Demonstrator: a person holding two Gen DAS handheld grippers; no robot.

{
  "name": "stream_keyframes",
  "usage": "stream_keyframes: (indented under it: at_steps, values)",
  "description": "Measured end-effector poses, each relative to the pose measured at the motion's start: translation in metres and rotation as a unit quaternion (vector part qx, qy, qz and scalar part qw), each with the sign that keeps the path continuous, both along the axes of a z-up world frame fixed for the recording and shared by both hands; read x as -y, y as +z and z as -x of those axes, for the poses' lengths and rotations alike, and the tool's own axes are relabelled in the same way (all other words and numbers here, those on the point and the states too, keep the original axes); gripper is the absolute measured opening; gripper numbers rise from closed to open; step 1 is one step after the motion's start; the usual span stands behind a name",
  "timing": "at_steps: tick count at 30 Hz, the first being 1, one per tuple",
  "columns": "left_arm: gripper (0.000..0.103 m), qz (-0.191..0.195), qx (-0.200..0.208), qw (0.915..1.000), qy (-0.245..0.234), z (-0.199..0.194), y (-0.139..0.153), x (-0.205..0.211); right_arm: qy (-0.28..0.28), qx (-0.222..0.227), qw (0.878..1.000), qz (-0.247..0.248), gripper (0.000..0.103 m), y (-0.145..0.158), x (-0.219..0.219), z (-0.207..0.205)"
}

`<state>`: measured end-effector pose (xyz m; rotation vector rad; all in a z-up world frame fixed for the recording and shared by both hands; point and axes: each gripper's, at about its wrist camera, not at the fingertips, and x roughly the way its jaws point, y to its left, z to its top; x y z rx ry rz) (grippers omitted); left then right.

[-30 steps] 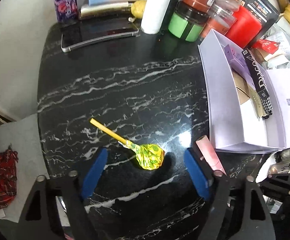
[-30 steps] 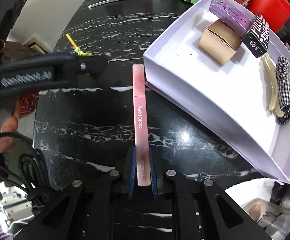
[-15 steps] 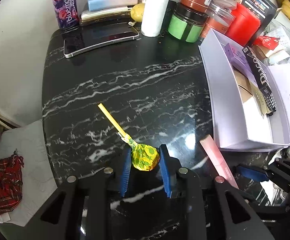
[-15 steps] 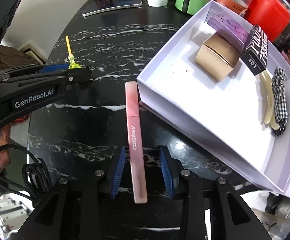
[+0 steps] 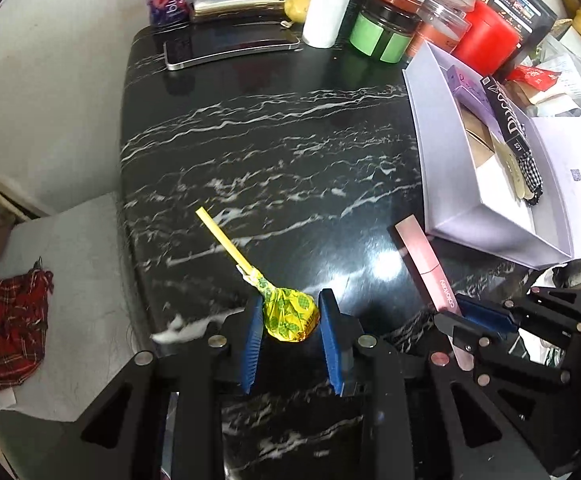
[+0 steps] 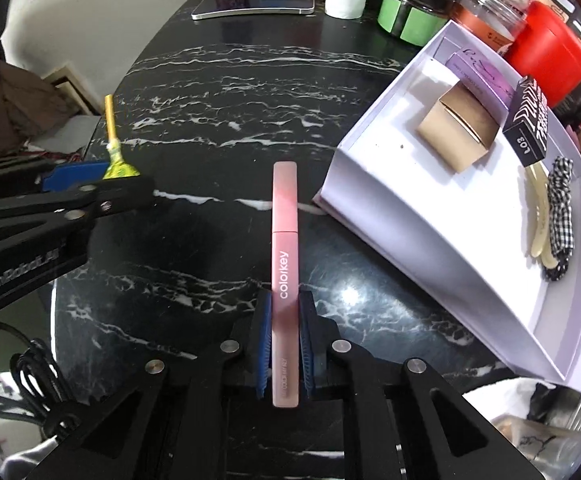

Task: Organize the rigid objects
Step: 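Close the left gripper on the yellow-green lollipop head and lift it, then carry the lollipop with the left gripper while the right gripper carries the lip gloss over the box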

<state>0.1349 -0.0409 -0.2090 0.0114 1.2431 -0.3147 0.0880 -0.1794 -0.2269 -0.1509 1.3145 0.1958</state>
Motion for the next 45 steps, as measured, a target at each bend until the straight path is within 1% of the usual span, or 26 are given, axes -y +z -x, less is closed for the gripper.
stream_keyframes:
  at_steps: [4, 14, 20, 21, 29, 30, 37, 45]
  values:
    - [0.027, -0.002, 0.0, 1.0, 0.002, 0.009, 0.005, -0.006, -0.002, -0.013, 1.0, -0.015, 0.013, -0.001, -0.005, 0.002]
    - [0.027, 0.005, 0.0, 1.0, 0.003, 0.031, 0.022, -0.013, 0.013, -0.016, 0.999, -0.025, 0.013, 0.008, -0.021, 0.026]
    - [0.027, -0.001, 0.011, 0.9999, 0.001, 0.044, 0.038, -0.013, 0.014, -0.016, 0.999, -0.037, 0.013, 0.019, -0.026, 0.036]
    - [0.027, -0.001, 0.012, 0.9999, 0.002, 0.046, 0.041, -0.013, 0.015, -0.014, 0.999, -0.038, 0.013, 0.024, -0.014, 0.043]
    - [0.027, -0.006, 0.016, 0.9998, -0.005, 0.061, 0.057, -0.004, 0.012, -0.001, 0.999, -0.041, 0.013, 0.044, -0.011, 0.057]
    - [0.027, -0.007, 0.016, 0.9998, -0.008, 0.062, 0.059, -0.002, 0.01, 0.0, 0.999, -0.043, 0.013, 0.047, -0.005, 0.065]
    - [0.027, -0.011, 0.025, 0.999, -0.035, 0.073, 0.073, 0.019, -0.009, -0.001, 0.999, -0.05, 0.013, 0.058, 0.015, 0.083]
    - [0.027, -0.004, 0.032, 0.9966, -0.076, 0.084, 0.083, 0.052, -0.033, 0.007, 0.998, -0.047, 0.013, 0.074, 0.038, 0.101]
